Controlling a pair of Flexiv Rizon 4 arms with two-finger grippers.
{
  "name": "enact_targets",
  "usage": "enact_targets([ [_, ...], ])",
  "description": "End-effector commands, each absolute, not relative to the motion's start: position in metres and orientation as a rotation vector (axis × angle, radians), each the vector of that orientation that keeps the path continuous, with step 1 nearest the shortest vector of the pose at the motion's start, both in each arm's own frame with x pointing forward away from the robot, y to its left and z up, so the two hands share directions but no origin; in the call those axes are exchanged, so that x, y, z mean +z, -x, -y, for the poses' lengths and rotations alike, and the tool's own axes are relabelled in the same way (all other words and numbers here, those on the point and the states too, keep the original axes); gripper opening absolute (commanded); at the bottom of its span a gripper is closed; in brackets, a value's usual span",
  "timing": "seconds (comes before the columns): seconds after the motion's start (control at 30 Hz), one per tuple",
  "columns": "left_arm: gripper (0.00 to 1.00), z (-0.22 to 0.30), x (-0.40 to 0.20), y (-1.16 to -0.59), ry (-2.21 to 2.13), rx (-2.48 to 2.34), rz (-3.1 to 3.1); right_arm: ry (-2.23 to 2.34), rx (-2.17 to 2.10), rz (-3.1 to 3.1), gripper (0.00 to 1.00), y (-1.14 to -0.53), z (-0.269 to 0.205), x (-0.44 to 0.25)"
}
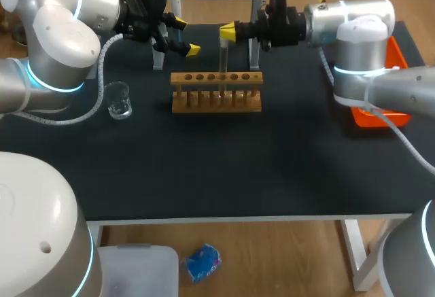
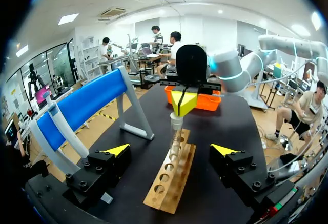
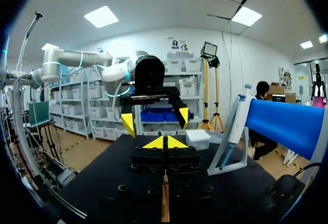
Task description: Invert the test tube, pick up the pipette, mount the tip to pipette, aspirate from beaker and dispense into the tube, eject the tip, return the pipette, and cap with the stopper.
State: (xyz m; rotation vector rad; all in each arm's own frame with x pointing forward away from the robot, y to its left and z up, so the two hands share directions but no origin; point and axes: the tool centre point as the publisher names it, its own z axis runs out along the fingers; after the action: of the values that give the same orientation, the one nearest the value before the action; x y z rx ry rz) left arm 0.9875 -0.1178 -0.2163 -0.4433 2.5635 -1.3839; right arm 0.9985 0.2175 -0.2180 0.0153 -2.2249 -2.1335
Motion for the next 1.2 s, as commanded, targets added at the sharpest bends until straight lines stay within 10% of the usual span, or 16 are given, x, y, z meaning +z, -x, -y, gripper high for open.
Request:
enact_targets([
  [0.03,1.00,0.117,-0.215,-0.988,0.442,-1.384,-2.569,-0.012,-2.132,2.219,0.00,-1.002,-0.219,-0.223],
  [1.2,1.00,0.117,-0.215,-0.988,0.442,-1.384,-2.569,-0.039,-2.148,2.228,0.00,-1.002,-0.217,-0.215],
])
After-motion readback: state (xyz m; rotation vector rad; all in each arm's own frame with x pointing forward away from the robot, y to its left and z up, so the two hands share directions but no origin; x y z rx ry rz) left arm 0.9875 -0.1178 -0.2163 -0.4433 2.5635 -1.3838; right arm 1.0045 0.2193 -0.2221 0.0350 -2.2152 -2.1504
